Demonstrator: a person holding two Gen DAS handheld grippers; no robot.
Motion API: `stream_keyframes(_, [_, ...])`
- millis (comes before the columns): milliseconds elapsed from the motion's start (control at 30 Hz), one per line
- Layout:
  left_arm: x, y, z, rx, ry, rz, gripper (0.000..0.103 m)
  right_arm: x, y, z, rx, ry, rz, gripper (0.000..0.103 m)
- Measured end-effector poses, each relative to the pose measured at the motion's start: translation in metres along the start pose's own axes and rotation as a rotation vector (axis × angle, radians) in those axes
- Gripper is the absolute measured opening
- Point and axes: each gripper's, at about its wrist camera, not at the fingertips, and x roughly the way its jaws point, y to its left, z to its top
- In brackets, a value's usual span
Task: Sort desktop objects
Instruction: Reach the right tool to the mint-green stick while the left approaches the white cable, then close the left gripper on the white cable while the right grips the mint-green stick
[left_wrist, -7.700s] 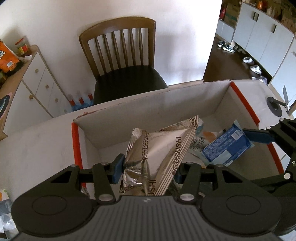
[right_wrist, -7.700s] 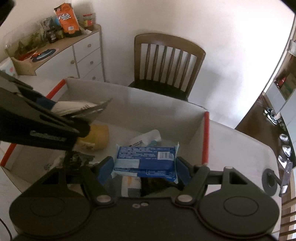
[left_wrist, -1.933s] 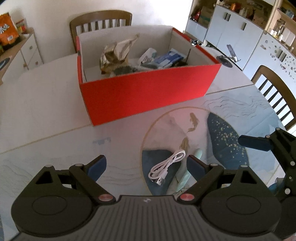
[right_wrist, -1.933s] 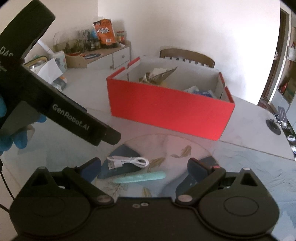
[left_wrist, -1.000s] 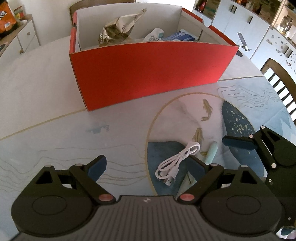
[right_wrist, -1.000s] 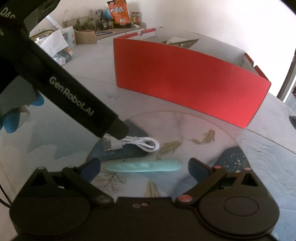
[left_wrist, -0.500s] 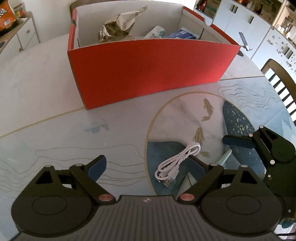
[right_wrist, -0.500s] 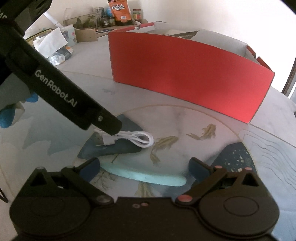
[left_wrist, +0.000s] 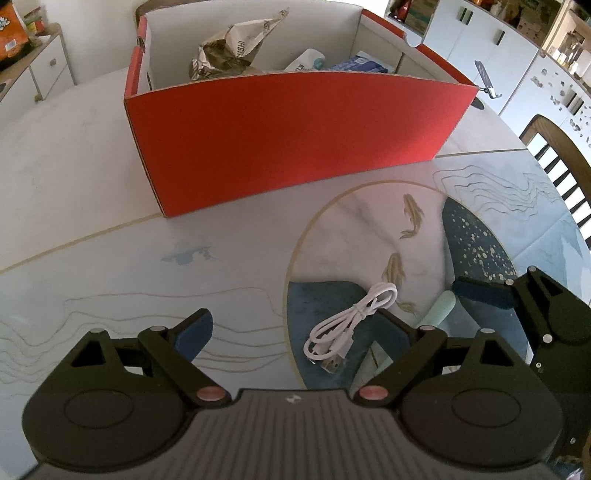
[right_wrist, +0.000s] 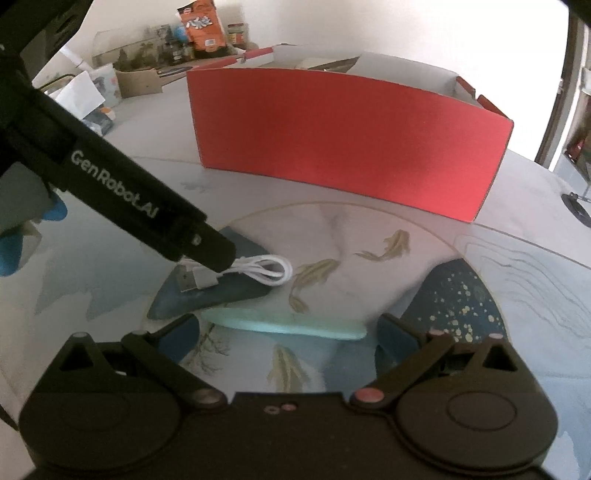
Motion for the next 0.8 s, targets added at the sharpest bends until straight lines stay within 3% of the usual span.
stream_keyframes(267, [-0.0001, 0.0012, 0.0009, 0.003, -0.002, -0.004, 0.094, 0.0077, 0.012, 0.0045, 0.049, -0.001, -0.054, 0.103])
stream_keyframes(800, [-0.0013, 0.0053, -0.0048, 0.041, -0.011, -0.031, 0.094, 0.002, 0.0073, 0.0002, 0.036, -0.013, -0.05, 0.097])
